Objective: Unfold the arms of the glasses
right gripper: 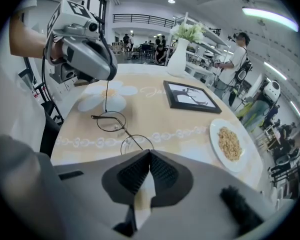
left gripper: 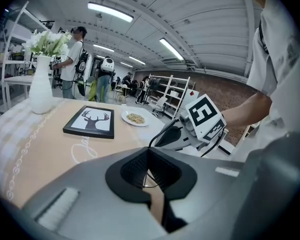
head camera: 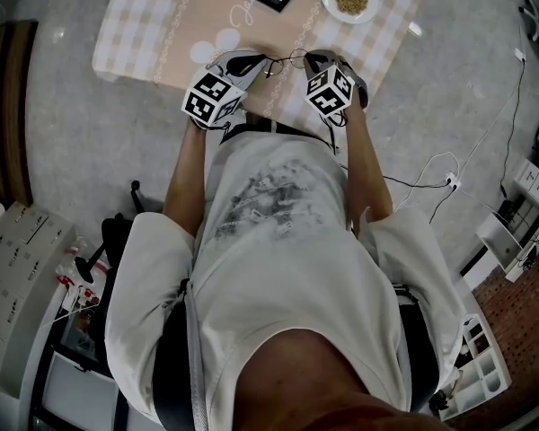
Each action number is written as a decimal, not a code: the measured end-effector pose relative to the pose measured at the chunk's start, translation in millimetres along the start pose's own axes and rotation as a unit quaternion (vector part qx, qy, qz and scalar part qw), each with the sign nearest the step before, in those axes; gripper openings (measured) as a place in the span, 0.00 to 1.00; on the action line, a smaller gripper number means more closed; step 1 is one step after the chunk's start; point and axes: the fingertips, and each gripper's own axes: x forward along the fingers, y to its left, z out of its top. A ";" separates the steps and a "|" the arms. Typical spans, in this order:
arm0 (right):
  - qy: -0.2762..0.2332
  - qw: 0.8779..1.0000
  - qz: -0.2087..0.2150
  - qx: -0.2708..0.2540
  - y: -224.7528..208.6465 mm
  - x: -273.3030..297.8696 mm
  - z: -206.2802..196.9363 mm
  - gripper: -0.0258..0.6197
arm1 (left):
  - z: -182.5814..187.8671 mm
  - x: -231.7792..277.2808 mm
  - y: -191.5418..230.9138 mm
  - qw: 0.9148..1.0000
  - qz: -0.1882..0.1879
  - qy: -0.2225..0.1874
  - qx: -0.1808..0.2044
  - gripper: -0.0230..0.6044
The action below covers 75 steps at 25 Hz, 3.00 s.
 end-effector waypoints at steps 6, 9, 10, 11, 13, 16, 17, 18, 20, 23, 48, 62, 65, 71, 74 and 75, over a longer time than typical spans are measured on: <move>-0.012 1.000 -0.014 0.002 -1.2 -2.2 3.2 0.07 | -3.7 1.6 1.0 1.000 -0.007 0.003 -0.008 0.05; -0.021 1.000 -0.007 -0.001 2.8 -3.4 7.1 0.07 | -5.6 1.7 0.8 1.000 -0.008 0.005 -0.010 0.05; -0.023 1.000 -0.005 -0.003 4.5 -3.4 8.8 0.07 | -6.1 2.0 0.6 1.000 -0.009 0.006 -0.011 0.05; -0.025 1.000 -0.003 -0.006 6.1 -3.4 10.7 0.07 | -6.6 2.3 0.4 1.000 -0.010 0.007 -0.012 0.05; -0.030 0.999 0.000 -0.011 9.4 -3.6 14.9 0.14 | -7.4 2.8 0.2 1.000 -0.011 0.008 -0.012 0.05; -0.037 0.999 0.006 -0.022 13.8 -5.6 20.9 0.18 | -7.3 2.7 0.6 1.000 -0.012 0.009 -0.012 0.05; -0.039 0.999 0.007 -0.025 15.1 -6.4 22.6 0.18 | -7.0 2.5 1.0 1.000 -0.012 0.010 -0.012 0.05; -0.040 0.999 0.008 -0.028 16.5 -7.2 24.1 0.19 | -6.9 2.3 1.5 1.000 -0.012 0.010 -0.012 0.05; -0.044 0.998 0.011 -0.033 19.6 -8.9 26.3 0.19 | -7.0 2.2 2.0 1.000 -0.013 0.011 -0.013 0.05; -0.050 0.998 0.014 -0.038 24.4 -11.4 30.0 0.20 | -6.9 2.3 2.4 1.000 -0.014 0.012 -0.015 0.05; -0.090 0.986 0.084 -0.111 85.2 -17.8 60.2 0.26 | -8.1 2.1 5.0 1.000 -0.010 0.014 -0.026 0.05; -0.077 0.979 0.097 -0.159 104.7 -5.4 60.6 0.26 | -9.4 1.4 4.4 0.999 -0.011 0.016 -0.028 0.05; -0.072 0.979 0.094 -0.166 104.3 -3.4 59.7 0.23 | -9.4 1.4 4.8 0.999 -0.012 0.017 -0.028 0.05; -0.065 0.978 0.086 -0.176 104.0 -0.8 56.4 0.18 | -9.5 1.7 3.3 0.999 -0.016 0.016 -0.028 0.05; -0.066 0.979 0.081 -0.177 103.4 -2.0 57.5 0.16 | -9.3 2.0 3.0 0.999 -0.016 0.016 -0.026 0.05; -0.068 0.979 0.080 -0.176 103.2 -2.9 58.2 0.15 | -9.1 2.0 3.0 0.999 -0.016 0.016 -0.025 0.05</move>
